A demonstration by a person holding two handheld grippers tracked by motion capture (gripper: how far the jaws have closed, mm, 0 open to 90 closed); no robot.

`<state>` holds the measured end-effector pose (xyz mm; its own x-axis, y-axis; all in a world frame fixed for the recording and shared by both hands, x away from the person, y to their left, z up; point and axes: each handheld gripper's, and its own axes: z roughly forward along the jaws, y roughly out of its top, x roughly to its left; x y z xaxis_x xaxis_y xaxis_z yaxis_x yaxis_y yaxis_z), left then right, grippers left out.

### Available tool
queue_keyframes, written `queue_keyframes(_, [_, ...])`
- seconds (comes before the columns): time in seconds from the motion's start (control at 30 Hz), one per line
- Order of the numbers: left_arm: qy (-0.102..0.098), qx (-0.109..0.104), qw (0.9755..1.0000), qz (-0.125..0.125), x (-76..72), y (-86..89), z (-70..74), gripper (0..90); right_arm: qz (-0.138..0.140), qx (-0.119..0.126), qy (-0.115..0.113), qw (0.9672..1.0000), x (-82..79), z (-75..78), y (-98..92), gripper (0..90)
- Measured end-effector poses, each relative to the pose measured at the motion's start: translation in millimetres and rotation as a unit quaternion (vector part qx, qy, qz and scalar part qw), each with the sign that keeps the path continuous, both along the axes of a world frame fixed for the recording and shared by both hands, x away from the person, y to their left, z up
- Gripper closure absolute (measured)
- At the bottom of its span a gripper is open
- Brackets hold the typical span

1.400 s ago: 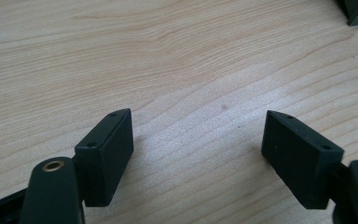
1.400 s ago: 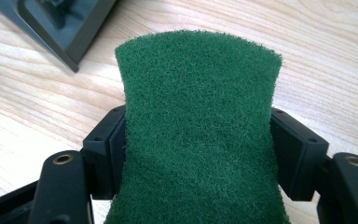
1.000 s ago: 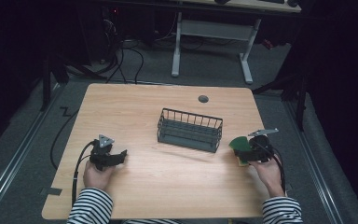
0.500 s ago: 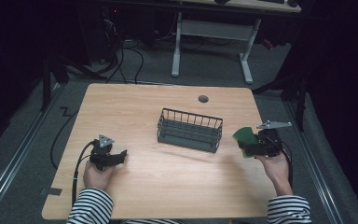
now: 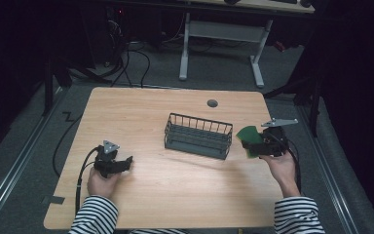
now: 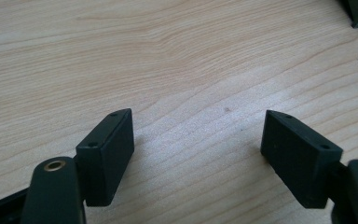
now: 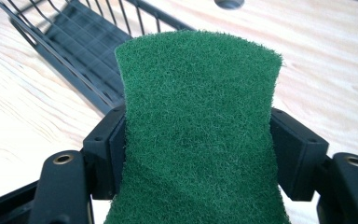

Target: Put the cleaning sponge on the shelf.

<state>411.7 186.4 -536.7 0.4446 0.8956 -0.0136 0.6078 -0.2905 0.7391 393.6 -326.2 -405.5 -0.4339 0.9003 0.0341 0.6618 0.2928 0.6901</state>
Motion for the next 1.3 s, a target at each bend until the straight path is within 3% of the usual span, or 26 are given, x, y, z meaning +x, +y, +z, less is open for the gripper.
queue_keyframes(0.23, [0.000,0.000,1.0000,0.000,0.0,0.0,0.0,26.1,0.006,0.009,-0.008,0.9999,11.8,13.8,13.5,30.6])
queue_keyframes(0.4, [0.000,0.000,1.0000,0.000,0.0,0.1,0.0,26.1,0.010,0.001,-0.015,0.9998,18.7,22.3,23.4,30.6])
queue_keyframes(0.53, [0.000,0.000,1.0000,0.000,0.0,0.1,0.0,26.1,0.011,-0.001,-0.014,0.9998,26.2,24.2,30.3,30.6])
queue_keyframes(0.63, [0.000,-0.001,1.0000,0.000,0.0,0.1,0.0,26.1,0.003,0.016,-0.011,0.9998,33.9,25.3,33.5,30.6])
queue_keyframes(0.73, [0.000,-0.001,1.0000,0.000,-0.1,0.2,0.0,25.9,0.000,0.017,-0.012,0.9998,41.7,26.7,39.7,30.6])
queue_keyframes(1.3, [0.000,-0.001,1.0000,0.000,0.0,0.2,0.0,26.0,0.005,0.010,-0.004,0.9999,66.8,27.4,70.8,30.6])
